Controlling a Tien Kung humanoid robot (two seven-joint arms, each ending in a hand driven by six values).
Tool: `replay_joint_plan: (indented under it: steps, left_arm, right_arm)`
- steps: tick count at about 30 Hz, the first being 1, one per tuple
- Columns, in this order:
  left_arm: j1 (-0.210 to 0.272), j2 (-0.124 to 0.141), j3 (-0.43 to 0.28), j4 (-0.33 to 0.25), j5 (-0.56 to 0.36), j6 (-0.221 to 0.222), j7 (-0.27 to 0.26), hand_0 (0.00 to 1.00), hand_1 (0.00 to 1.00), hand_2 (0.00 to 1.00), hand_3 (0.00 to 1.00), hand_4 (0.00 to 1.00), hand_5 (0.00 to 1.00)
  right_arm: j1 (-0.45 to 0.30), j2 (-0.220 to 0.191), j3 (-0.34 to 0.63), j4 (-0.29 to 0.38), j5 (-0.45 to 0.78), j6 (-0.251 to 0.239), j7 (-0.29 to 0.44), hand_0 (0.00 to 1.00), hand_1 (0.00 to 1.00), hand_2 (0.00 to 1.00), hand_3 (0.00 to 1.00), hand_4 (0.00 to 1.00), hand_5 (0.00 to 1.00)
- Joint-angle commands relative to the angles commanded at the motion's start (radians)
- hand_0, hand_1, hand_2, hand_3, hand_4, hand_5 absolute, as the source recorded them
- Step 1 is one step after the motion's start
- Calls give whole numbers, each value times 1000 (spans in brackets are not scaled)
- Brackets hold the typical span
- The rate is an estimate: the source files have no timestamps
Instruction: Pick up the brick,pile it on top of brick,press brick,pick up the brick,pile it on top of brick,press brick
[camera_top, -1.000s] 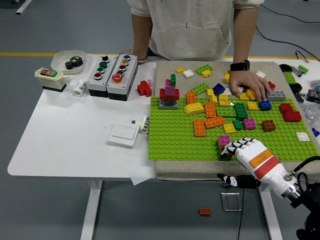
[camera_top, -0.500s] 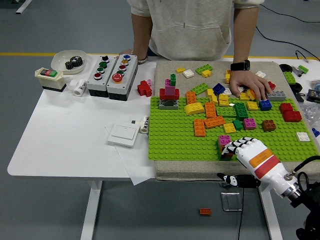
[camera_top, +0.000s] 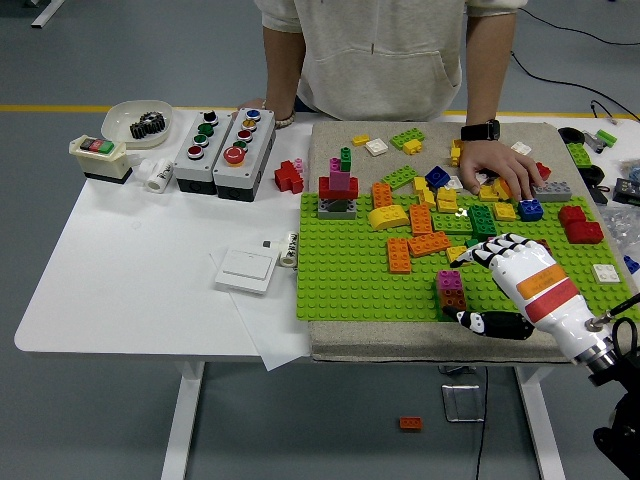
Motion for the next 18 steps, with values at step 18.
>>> replay_joint_plan:
  steps: [18]
  left_arm:
    - [7, 2, -10, 2, 21, -4, 7, 859, 813, 817, 620, 713, 679]
  right_arm:
    - [195, -58, 32, -197, 19, 192, -83, 691, 645, 717, 756, 888, 486]
